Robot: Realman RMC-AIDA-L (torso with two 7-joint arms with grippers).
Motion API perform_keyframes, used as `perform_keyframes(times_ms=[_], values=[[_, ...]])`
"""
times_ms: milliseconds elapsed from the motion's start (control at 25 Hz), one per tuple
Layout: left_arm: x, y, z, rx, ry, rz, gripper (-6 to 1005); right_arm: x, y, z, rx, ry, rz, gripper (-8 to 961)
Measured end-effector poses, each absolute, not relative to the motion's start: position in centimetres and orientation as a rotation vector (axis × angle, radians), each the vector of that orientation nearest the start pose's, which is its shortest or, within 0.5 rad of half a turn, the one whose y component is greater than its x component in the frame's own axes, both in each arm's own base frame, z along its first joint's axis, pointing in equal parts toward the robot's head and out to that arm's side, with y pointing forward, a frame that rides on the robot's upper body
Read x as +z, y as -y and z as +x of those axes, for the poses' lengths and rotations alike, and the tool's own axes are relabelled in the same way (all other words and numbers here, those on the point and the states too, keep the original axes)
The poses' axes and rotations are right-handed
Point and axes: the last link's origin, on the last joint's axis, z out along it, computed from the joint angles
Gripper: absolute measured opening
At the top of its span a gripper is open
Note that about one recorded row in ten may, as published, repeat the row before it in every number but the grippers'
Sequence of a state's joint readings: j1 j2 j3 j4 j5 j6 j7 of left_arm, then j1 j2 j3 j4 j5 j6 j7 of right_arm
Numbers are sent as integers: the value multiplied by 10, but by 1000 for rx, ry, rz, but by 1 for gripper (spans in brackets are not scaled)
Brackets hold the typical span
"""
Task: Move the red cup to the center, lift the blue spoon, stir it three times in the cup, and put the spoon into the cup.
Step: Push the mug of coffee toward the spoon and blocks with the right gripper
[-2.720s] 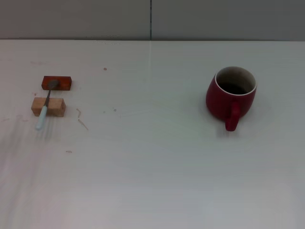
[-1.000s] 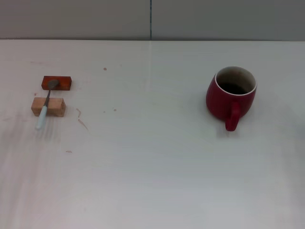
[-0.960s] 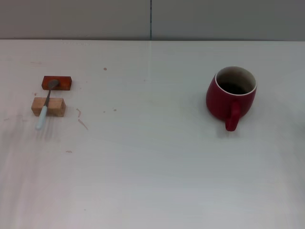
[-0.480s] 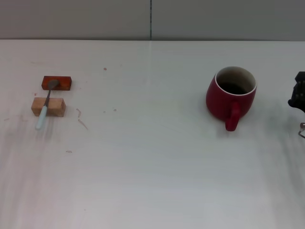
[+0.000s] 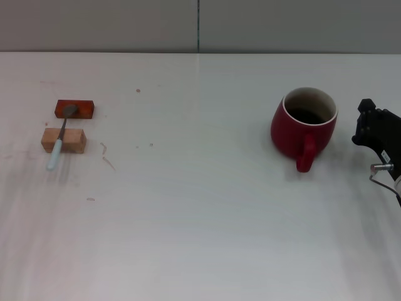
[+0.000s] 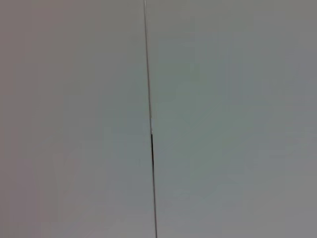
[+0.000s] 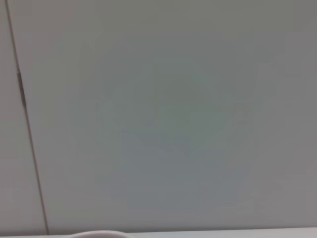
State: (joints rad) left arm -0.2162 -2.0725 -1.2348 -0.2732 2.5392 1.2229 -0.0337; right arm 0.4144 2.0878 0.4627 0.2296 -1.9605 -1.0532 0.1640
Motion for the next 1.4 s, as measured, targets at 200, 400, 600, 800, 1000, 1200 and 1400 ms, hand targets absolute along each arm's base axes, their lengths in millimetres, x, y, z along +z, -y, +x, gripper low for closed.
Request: perform_keyframes(times_ms=[200,400,600,800,1000,1200,1400], values=[[24,-279,-372,-590,512,-1365,861,-63,-312,325,659,-723,-1736,-2],[23,-279,-372,-591,513,-1368,861,-68,-313,322,657,-732,-1756,-1],[22,-279,-371,-592,512,-1377,861,-74,-315,316,657,-726,-1793,-1],[21,-279,-370,-593,511,-1382,861,-80,-317,309,661,-719,-1831,-2],[20,-280,-369,-600,510,-1382,862,-87,-318,300,676,-723,-1864,-2],[20,-281,-367,-604,508,-1388,862,-93,-321,290,689,-705,-1906,-2],[20,-283,-366,-607,505,-1389,862,-101,-324,277,706,-693,-1954,-2]])
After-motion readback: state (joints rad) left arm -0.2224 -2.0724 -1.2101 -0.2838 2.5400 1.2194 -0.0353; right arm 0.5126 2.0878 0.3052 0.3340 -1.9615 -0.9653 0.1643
